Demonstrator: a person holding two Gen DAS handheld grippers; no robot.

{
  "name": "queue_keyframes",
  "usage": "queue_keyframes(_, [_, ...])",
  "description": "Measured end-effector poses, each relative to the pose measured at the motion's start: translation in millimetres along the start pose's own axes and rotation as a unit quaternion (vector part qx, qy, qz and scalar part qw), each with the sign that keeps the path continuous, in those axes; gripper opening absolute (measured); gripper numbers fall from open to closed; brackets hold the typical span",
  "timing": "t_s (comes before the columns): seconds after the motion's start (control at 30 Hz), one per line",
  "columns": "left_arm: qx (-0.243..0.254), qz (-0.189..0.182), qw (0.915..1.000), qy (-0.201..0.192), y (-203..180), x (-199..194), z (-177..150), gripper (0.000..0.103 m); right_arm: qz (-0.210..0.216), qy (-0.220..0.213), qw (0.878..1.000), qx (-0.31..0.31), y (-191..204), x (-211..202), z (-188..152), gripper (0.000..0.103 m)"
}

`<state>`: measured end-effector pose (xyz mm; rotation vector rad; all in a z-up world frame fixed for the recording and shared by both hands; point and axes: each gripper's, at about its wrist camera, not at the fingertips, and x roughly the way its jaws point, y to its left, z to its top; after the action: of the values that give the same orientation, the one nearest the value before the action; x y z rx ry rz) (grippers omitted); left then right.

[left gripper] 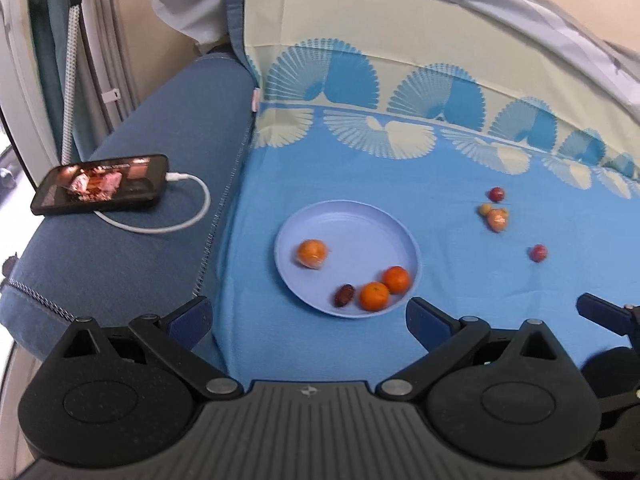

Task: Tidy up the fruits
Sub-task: 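Withdraw both open tools from the plate toward the remaining fruits, then grasp a wrapped mandarin with the left tool while the right tool grasps a wrapped red fruit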

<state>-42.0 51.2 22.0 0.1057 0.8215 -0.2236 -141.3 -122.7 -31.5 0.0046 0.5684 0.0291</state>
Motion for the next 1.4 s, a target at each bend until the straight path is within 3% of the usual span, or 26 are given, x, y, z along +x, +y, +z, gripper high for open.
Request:
queue_keyframes(0.4, [0.000,-0.007,0.9998,-0.019,-15.9,-23.6,2.4,0.103,-0.017,-0.021,0.999,0.023,-12.4,-19.3,-5.9,0.102])
queue_keyframes(0.73, [0.014,-0.019,0.9996,-0.015,-30.8,-21.4,5.2,0.103,-0.030,-0.027,0.999,0.032,-22.2,-23.2,-10.2,0.102])
queue_keyframes(1.1, [0.047,-0.057,0.9972,0.014,-77.6,4.0,15.5,0.103,-0.111,-0.032,0.989,0.088,-76.1,-34.1,-22.4,0.102])
queue_keyframes(1.23, [0.066,-0.051,0.9962,0.024,-90.2,14.1,15.4,0.103,-0.133,-0.015,0.984,0.120,-98.8,-24.5,-29.7,0.102])
queue_keyframes(1.4, [0.053,-0.055,0.9961,0.045,-97.4,30.4,21.5,0.103,-0.154,-0.005,0.978,0.140,-121.9,-11.0,-35.8,0.102])
